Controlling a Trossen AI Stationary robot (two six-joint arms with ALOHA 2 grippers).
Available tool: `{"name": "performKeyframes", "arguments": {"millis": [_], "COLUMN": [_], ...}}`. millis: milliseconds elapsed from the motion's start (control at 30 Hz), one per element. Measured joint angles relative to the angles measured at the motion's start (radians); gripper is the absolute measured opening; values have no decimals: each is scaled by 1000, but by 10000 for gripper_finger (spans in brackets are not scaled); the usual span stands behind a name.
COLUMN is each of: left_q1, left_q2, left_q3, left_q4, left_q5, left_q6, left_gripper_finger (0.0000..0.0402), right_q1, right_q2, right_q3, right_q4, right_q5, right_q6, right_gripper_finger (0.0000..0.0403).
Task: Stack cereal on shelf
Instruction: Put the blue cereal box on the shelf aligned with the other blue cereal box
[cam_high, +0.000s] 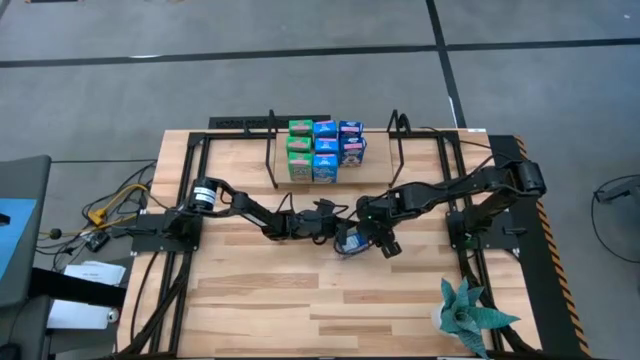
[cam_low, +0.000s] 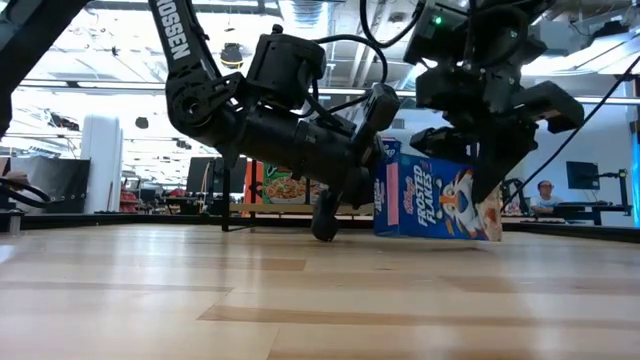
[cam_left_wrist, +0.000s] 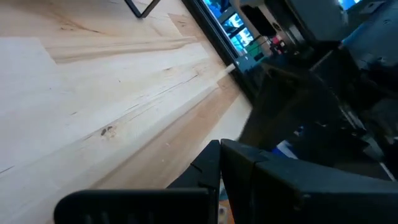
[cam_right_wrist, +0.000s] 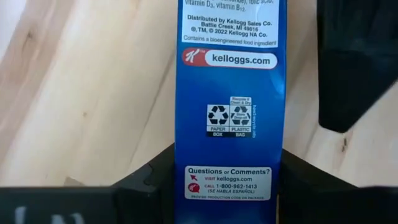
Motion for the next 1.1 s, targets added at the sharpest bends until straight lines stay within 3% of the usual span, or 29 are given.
{"name": "performKeyframes", "arguments": {"millis": [233,467,700,833,933,1100], "left_q1": [16,68,90,96,96,87], "left_q2": [-17,-103,-141,-141,-141,-142], "left_q3": [-4,-10,-9,-9,-9,10], "left_q4": [22,12,14,7,64,136], "left_q5": [59,141,197,211,283,357], "left_q6": [3,110,176,199,227,241], "left_gripper_finger": [0,3,77,144,185,221], "right_q1": [-46,-114,-101,-102,-115,-158], "right_q2": [-93,-361,-637,-753,-824,-884], "right_q3": [-4,-132,-211,-211,-211,-211], "right_q4": [-29,-28,-41,-56,-95,-133], "right_q5": [-118,-202,-200,-140,-7,118], "right_q6": [78,218,318,379,391,395], "right_gripper_finger": [195,199,196,198,201,200]}}
